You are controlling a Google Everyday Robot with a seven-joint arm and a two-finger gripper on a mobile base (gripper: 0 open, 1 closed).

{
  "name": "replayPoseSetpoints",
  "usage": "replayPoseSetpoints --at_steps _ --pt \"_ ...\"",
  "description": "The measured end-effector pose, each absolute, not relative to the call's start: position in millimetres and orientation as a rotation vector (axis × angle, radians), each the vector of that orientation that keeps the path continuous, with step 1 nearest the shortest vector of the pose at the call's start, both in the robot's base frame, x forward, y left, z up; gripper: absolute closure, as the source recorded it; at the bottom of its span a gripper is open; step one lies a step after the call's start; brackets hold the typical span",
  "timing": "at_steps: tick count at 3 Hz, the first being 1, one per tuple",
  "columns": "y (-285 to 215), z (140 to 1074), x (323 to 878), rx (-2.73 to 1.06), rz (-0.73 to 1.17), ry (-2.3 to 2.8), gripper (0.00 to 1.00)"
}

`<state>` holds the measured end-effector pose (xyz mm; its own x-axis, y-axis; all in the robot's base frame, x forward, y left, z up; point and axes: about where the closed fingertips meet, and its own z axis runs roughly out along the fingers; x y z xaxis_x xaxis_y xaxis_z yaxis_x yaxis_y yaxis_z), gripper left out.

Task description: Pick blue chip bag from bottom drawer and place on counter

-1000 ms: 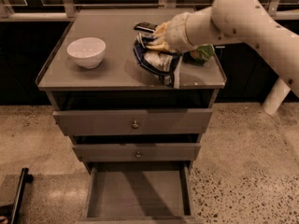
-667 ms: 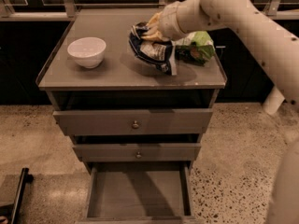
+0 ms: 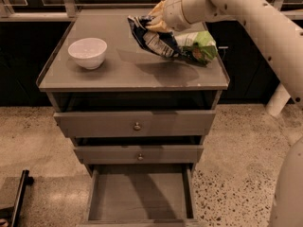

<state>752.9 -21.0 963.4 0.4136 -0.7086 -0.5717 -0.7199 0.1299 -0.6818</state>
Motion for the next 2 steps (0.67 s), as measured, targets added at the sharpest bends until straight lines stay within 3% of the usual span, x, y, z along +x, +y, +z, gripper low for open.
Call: replayPoseSetpoints --at_steps 2 --pt "-20.8 963.3 752.9 -1.581 0.013 1.297 0.13"
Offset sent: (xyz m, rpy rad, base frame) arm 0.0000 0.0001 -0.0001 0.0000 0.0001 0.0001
